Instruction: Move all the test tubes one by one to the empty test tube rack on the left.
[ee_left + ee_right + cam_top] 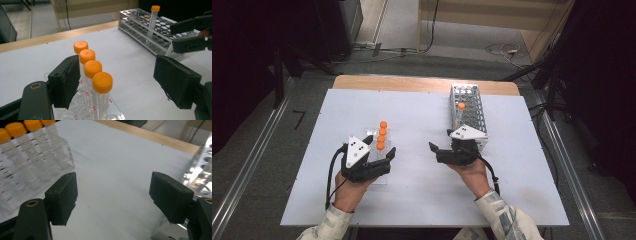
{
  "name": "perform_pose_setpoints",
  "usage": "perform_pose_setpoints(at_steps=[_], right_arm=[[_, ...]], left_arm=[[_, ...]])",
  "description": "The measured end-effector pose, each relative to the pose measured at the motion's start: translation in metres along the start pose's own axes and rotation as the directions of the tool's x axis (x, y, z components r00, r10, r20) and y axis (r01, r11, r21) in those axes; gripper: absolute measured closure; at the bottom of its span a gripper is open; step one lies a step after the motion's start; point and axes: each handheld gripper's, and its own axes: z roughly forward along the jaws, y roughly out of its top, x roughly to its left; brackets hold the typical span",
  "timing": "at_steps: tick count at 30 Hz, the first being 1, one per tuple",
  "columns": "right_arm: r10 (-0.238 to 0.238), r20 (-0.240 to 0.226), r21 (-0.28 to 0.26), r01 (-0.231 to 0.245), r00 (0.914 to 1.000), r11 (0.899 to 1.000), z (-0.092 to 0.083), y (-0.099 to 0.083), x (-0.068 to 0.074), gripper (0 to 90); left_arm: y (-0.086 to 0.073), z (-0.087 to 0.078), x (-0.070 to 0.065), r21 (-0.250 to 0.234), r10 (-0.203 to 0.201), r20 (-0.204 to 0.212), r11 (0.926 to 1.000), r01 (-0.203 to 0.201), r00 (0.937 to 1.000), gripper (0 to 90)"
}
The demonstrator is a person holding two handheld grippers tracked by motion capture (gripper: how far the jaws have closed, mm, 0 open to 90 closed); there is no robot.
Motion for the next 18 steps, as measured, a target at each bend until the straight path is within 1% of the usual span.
perform_pose_setpoints(at_steps=[5, 9, 11, 14, 16, 18], right_arm=[[0.029, 0.061, -0.003, -0.029, 0.9977, 1.000, -0.001, 0.003, -0.019, 21.0], [0.065, 0.110, -0.019, -0.063, 0.9918, 0.998, -0.003, 0.005, -0.032, 21.8], [0.085, 0.123, -0.029, -0.082, 0.9888, 0.996, -0.003, 0.006, -0.038, 22.6], [0.089, 0.141, -0.033, -0.085, 0.9861, 0.996, 0.000, 0.006, -0.044, 24.7], [0.098, 0.155, -0.030, -0.095, 0.9829, 0.995, 0.003, 0.007, -0.047, 25.6], [0.096, 0.179, -0.030, -0.092, 0.9793, 0.995, 0.006, 0.010, -0.051, 28.1]], left_arm=[[0.000, 0.000, -0.001, -0.005, -0.005, 0.005, 1.0000, 0.005, 1.0000, 22.3], [0.001, -0.001, -0.002, -0.014, -0.004, 0.002, 0.9999, 0.004, 1.0000, 22.3], [0.001, -0.001, -0.002, -0.016, -0.006, 0.005, 0.9999, 0.006, 1.0000, 22.3], [0.002, -0.002, -0.001, -0.019, -0.012, 0.008, 0.9997, 0.012, 0.9999, 22.2], [0.002, -0.001, 0.000, -0.019, -0.023, 0.011, 0.9995, 0.023, 0.9997, 19.7], [0.002, -0.001, 0.000, -0.017, -0.030, 0.013, 0.9994, 0.031, 0.9995, 17.8]])
